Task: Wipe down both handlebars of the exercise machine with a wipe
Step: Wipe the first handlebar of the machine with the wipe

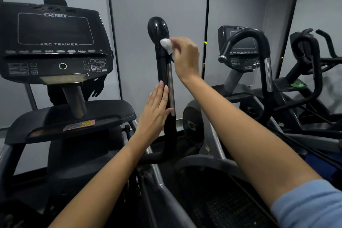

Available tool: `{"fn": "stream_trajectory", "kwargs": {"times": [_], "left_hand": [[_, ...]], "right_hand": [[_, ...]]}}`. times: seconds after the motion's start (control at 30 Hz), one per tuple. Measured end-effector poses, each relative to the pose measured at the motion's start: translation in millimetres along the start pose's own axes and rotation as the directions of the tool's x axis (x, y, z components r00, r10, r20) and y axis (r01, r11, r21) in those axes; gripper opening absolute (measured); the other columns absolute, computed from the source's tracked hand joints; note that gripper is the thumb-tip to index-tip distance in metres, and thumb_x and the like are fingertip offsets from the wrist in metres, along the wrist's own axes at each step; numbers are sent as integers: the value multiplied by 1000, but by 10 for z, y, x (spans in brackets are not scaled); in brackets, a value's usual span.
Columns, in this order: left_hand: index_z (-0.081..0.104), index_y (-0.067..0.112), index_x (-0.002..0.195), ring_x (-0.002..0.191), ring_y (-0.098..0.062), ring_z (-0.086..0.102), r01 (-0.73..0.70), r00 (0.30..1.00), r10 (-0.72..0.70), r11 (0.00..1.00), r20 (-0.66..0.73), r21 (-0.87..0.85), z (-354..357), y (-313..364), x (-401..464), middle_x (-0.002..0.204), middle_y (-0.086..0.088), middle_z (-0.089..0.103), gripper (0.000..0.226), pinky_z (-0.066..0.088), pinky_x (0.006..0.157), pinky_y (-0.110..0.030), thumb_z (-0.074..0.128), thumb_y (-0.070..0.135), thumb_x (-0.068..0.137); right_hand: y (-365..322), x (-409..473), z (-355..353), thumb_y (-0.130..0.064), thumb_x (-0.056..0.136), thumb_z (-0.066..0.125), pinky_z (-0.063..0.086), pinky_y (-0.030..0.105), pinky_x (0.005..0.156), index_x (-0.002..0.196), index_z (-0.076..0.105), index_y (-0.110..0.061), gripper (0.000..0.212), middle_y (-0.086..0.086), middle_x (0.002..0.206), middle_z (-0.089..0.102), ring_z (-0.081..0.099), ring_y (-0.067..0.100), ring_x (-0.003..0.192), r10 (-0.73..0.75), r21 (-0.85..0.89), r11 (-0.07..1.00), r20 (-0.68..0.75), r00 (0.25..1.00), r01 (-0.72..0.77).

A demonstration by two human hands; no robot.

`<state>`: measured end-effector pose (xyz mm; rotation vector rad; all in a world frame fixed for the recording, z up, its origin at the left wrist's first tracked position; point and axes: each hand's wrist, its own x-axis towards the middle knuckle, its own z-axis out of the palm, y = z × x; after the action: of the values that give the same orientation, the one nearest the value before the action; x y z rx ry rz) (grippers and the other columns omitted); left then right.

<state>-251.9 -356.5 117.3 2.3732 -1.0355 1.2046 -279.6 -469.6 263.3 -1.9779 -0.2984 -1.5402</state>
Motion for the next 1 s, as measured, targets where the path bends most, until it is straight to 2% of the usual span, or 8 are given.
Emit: {"fn": "stream_trajectory", "kwargs": {"times": [0.13,0.2,0.3,0.5,0.6,0.73,0.87,1.0], "left_hand": [[9,2,146,143,-27,8,-15,1000,15,1000,12,-12,-10,-23,15,155,-17,5,67,15,115,-40,27,39,94],[9,2,146,143,-26,8,-22,1000,22,1000,9,-1,-3,-39,11,154,-16,5,67,14,115,-39,27,41,93],[9,2,146,143,-26,8,-29,1000,28,1000,8,3,10,-54,25,154,-16,6,68,13,114,-38,29,41,93],[12,-1,144,142,-27,11,-34,999,34,999,-2,-12,-6,-51,25,153,-17,7,69,14,113,-38,30,41,92],[14,0,145,142,-26,12,-30,1000,30,1000,-7,-7,-2,-44,24,153,-17,9,69,14,113,-37,29,42,92],[17,-1,144,141,-26,14,-34,999,34,999,-21,-19,-15,-38,31,153,-18,12,68,16,113,-38,31,41,92],[23,-2,143,139,-28,21,-48,998,48,999,-43,-2,-22,-44,37,151,-21,20,67,20,111,-40,35,39,91],[25,-2,142,138,-29,27,-56,997,56,998,-49,17,-51,-58,46,150,-22,24,68,24,109,-39,36,41,90]], "right_hand": [[126,-30,171,-1,90,48,50,34,70,94,66,-1,19,12,103,62,62,28,87,-137,-198,968,85,987,151],[197,-105,217,1,88,52,51,34,65,100,66,-2,18,15,99,61,61,29,86,-221,-259,938,68,973,231],[216,-111,210,12,77,59,51,33,54,87,65,-1,18,15,86,60,60,29,73,-290,-333,894,81,954,300],[92,120,222,8,78,48,41,29,59,76,62,0,16,12,82,56,46,20,69,-167,-290,940,63,984,178],[112,-98,195,5,81,50,36,15,63,82,65,-3,17,2,83,57,48,13,76,-231,-244,941,47,972,235],[131,-6,225,10,74,61,49,26,56,75,64,-6,17,6,79,60,58,23,69,-273,-305,913,38,961,271],[63,291,261,4,76,55,50,32,64,77,67,-9,18,7,84,61,58,23,76,-178,-311,928,114,977,205],[96,99,264,12,57,70,46,24,44,65,61,-14,28,2,68,59,55,18,57,-302,-402,869,32,953,289]]}}
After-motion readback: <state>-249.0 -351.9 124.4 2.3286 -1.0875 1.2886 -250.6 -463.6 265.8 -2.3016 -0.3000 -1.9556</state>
